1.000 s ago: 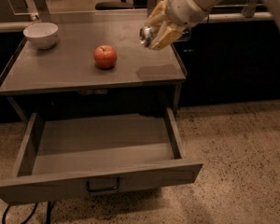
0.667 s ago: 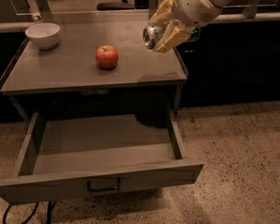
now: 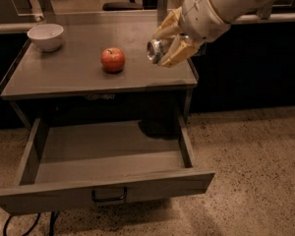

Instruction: Place redbull can into top drawer

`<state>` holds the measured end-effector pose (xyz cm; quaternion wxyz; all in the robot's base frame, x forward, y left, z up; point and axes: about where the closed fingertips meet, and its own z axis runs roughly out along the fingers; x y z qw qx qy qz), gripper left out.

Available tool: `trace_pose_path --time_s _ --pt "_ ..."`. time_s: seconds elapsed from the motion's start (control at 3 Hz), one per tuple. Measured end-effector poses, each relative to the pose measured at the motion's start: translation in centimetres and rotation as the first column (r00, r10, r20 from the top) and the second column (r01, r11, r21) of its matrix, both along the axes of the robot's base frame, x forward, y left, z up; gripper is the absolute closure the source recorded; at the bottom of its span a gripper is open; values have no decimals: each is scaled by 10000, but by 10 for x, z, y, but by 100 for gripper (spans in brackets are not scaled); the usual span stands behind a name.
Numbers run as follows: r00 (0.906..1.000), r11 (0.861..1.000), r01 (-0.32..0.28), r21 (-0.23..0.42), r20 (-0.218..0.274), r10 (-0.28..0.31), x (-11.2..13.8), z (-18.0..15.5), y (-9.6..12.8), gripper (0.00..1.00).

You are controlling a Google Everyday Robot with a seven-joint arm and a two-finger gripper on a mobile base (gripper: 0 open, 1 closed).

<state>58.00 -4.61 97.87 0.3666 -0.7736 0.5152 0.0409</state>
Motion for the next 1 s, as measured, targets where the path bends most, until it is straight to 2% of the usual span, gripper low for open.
trace_pose_path --time_s 0.33,0.67,1.0 --pt "9977 9972 -596 450 -291 610 -38 -28 12 100" --pt "9888 9937 -1024 463 -1046 1067 -79 -85 26 100" --pt "9720 9909 -1342 134 -1930 1343 -107 -134 32 100"
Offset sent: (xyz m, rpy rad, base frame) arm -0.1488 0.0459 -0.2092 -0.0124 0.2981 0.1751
